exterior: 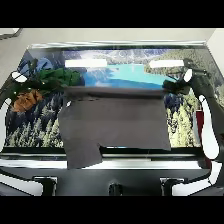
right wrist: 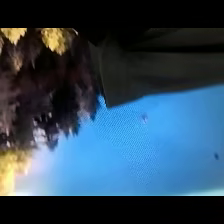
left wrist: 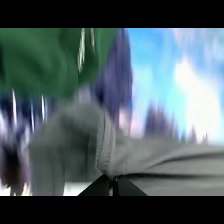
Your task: Fold the shirts.
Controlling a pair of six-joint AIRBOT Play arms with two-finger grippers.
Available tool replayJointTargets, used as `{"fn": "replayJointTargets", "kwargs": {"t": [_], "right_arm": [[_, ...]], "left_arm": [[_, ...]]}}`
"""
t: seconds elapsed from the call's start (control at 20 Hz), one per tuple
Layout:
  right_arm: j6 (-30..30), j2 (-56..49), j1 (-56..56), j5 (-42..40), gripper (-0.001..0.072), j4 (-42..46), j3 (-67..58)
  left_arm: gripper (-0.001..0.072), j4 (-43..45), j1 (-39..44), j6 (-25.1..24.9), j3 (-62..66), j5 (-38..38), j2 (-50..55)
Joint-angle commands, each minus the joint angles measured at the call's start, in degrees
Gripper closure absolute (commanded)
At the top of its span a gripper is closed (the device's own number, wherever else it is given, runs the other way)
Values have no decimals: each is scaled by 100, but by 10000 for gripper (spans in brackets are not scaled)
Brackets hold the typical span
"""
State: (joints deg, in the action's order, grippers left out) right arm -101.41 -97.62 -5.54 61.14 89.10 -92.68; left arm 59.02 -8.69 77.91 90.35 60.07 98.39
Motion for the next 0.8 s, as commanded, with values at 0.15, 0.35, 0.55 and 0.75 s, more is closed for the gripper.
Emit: {"fn": "replayJointTargets", "kwargs": {"t": [0.15, 0.35, 0.55, 0.75], "right_arm": [[601, -39, 4, 1825, 669, 33, 284], [632, -407, 4, 2149, 667, -247, 284], [560, -452, 2, 2155, 433, -354, 269], [800, -13, -358, 2986, 270, -350, 46]], "left_arm": [[676, 448, -44, 74, -549, 2273, 94], [676, 439, -9, 160, -855, 2350, 271], [401, 389, -68, 162, -868, 2422, 293], [228, 380, -472, 162, -584, 3154, 52]]}}
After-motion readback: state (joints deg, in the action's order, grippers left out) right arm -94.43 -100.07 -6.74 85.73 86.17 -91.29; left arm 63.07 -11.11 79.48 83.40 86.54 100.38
